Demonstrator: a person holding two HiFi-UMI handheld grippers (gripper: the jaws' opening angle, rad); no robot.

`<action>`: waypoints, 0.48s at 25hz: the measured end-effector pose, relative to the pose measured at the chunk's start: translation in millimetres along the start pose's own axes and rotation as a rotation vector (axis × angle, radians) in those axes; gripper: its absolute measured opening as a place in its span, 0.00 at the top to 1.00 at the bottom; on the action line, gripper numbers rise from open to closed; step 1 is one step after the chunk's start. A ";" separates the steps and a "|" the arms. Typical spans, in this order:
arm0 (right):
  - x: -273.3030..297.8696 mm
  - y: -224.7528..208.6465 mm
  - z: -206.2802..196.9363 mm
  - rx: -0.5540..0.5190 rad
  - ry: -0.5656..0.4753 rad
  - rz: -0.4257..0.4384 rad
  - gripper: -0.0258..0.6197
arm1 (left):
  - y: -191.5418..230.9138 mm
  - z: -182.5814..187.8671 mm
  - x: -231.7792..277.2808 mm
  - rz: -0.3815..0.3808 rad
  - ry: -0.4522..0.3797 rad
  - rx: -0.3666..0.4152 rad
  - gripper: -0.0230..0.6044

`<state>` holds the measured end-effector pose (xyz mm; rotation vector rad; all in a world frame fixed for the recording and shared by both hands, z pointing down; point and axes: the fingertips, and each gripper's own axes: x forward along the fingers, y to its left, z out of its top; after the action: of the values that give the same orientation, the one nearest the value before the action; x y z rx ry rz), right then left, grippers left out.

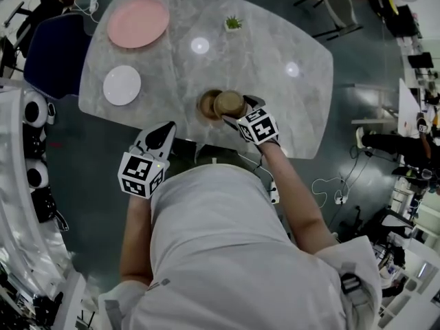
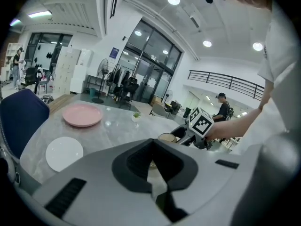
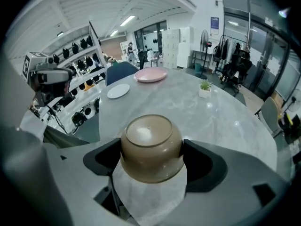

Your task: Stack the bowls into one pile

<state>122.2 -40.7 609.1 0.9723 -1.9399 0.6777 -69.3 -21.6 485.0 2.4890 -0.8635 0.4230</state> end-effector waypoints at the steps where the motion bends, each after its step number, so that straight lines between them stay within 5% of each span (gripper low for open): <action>1: 1.8 1.6 -0.9 -0.017 0.019 -0.005 0.30 | 0.7 -0.2 0.1 -0.004 0.001 0.000 0.96; 12: 15.5 13.0 -5.2 -0.135 0.172 -0.025 0.30 | 11.1 -2.4 -4.9 -0.011 0.003 -0.008 0.96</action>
<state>108.4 -35.5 623.9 0.8261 -1.7947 0.5882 -80.5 -25.6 488.7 2.4837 -0.8485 0.4186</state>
